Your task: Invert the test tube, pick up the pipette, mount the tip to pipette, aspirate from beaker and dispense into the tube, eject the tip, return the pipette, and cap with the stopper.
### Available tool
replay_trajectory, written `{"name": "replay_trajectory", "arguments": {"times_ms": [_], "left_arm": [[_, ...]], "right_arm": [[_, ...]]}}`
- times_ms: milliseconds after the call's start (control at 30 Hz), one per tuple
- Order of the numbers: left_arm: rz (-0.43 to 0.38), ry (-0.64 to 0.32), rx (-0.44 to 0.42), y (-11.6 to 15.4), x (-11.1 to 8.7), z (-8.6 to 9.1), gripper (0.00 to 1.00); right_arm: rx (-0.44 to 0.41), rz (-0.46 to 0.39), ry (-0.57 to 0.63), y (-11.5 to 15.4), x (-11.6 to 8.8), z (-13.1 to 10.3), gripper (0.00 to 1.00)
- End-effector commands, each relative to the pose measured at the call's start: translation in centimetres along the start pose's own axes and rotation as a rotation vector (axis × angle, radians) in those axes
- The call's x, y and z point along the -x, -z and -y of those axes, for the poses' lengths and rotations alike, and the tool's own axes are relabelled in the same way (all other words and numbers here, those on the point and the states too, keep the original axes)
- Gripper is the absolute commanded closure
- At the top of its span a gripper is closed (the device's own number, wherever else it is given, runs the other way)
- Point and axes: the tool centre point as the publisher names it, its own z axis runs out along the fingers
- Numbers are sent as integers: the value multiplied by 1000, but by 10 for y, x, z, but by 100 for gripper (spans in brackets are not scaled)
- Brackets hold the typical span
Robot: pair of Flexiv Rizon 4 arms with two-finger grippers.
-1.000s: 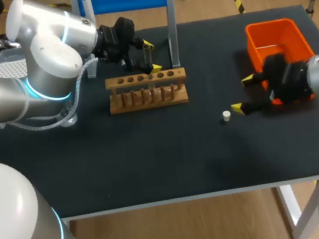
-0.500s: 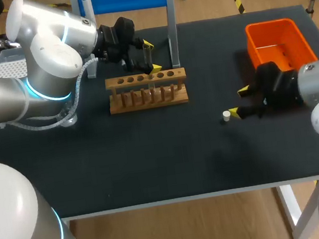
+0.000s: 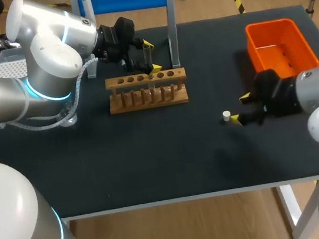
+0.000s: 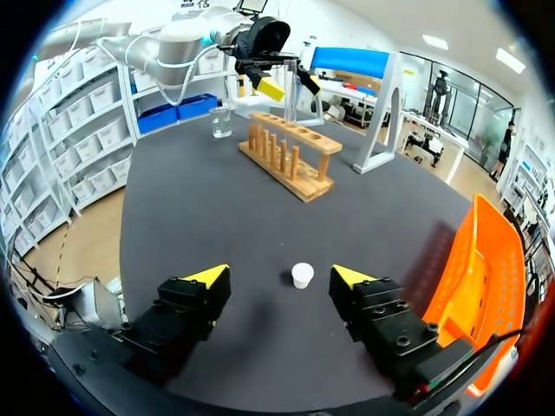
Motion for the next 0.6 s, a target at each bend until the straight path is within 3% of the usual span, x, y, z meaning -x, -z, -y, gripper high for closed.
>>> {"name": "replay_trajectory", "arguments": {"times_ms": [33,333,600], "left_arm": [[-2,1,4,0,0,1,0],[-2,1,4,0,0,1,0],[-2,1,4,0,0,1,0]], "right_arm": [[-17,2,0,-6,0,-1,30],[-27,1,-8,-13,3,0,44],[-42,3,-11,-21,4,4,40]]}}
